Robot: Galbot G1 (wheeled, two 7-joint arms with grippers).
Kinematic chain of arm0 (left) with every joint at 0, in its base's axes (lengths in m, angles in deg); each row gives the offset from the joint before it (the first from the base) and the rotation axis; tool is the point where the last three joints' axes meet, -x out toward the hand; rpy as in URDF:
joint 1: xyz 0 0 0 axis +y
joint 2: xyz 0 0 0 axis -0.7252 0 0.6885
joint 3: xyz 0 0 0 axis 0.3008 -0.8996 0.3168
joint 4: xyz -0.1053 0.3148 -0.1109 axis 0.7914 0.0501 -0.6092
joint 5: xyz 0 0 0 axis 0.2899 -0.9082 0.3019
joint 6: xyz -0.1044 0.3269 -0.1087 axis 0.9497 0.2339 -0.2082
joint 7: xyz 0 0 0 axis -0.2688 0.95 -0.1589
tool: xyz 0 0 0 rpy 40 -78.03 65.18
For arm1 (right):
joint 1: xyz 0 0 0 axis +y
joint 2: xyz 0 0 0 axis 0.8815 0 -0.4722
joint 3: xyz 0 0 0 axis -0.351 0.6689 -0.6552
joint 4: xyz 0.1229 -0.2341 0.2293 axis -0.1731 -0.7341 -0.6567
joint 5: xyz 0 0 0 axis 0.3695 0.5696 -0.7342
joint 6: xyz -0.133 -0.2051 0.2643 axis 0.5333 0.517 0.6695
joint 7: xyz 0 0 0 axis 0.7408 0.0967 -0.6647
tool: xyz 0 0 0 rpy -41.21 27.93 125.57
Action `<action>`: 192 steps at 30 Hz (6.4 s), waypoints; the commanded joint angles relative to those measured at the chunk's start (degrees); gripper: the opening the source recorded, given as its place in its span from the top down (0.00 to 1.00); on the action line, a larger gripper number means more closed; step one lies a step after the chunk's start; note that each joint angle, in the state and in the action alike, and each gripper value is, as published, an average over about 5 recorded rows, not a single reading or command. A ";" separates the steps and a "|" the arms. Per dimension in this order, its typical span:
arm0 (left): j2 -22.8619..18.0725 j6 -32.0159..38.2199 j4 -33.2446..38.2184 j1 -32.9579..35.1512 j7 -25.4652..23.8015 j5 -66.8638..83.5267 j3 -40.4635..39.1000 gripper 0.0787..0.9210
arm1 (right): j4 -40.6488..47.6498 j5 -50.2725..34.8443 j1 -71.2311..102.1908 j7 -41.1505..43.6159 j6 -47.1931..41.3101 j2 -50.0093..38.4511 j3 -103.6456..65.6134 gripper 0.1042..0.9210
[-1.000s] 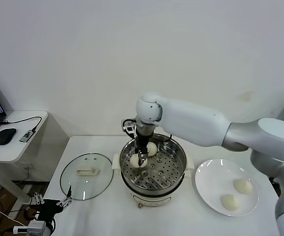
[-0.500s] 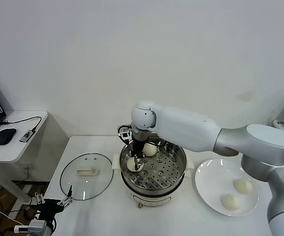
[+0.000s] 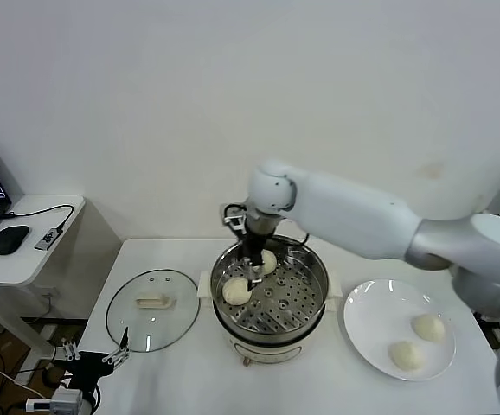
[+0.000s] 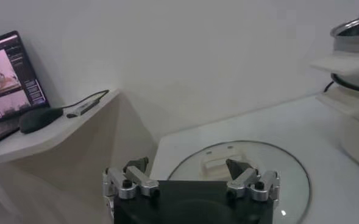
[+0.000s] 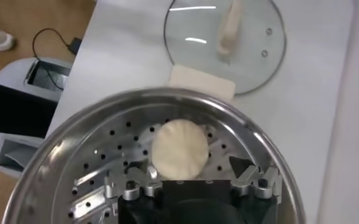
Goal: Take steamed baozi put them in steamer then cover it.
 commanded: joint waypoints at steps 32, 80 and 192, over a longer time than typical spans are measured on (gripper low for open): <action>-2.23 0.09 0.48 1.48 -1.87 1.00 -0.27 0.12 | -15.73 20.88 29.14 3.96 14.11 -38.61 -15.94 0.12; -1.95 0.54 -2.69 1.37 -1.51 -0.08 -1.18 0.12 | -6.21 24.74 47.44 -0.25 14.51 -35.09 -28.26 0.12; -4.23 1.69 -0.97 -0.27 0.09 1.13 0.35 0.12 | -9.52 20.32 3.83 5.80 74.40 2.26 6.09 0.41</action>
